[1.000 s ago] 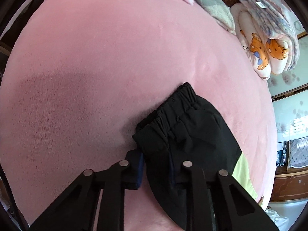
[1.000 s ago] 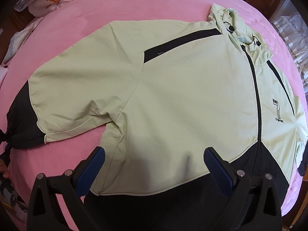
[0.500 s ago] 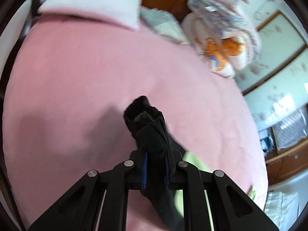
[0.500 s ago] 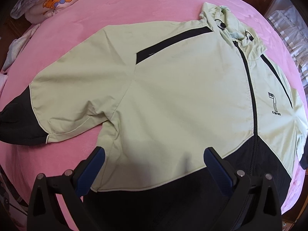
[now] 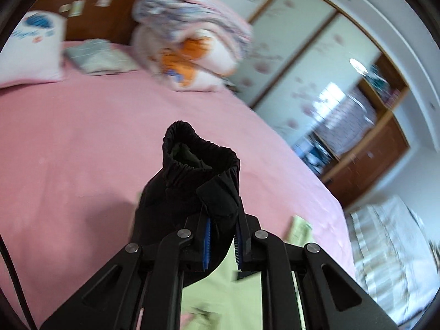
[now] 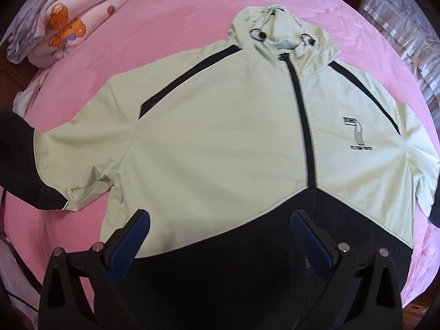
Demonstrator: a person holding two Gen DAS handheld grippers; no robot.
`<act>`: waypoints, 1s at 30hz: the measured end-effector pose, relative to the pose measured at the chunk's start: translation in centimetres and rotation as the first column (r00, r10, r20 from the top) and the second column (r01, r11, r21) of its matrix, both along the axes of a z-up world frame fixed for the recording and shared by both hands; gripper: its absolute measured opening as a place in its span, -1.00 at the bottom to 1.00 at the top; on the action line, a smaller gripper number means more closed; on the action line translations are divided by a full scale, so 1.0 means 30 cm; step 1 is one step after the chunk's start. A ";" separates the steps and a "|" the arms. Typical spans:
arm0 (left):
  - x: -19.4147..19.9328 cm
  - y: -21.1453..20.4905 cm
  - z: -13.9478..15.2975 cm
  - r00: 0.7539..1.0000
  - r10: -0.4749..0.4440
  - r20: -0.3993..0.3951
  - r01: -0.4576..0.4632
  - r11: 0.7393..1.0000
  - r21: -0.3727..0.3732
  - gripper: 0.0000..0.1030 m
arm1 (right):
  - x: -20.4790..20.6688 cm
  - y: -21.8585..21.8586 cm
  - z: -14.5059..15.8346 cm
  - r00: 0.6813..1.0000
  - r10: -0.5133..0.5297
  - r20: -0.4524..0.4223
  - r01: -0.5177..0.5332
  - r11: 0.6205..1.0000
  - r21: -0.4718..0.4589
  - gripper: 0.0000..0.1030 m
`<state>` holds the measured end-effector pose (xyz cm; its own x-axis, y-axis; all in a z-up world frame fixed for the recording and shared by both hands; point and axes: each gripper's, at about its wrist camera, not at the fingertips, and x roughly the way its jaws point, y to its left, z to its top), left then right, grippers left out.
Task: Fold large clothes
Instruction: 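Lift the sleeve and lay it across the jacket body with the left gripper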
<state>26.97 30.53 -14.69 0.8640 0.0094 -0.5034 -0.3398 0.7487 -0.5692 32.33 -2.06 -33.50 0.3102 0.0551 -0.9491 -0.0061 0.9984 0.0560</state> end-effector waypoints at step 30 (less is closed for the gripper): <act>0.362 -1.123 -0.371 0.765 -0.556 -0.325 0.577 0.816 -0.036 0.36 | 0.017 -0.747 -0.082 0.958 -0.287 -0.027 0.288 0.951 0.108 0.99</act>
<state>37.82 -3.17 -25.81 0.5225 -0.3920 -0.7572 0.0096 0.8907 -0.4545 32.84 -24.45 -35.95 0.3176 0.0687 -0.9457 0.2817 0.9455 0.1633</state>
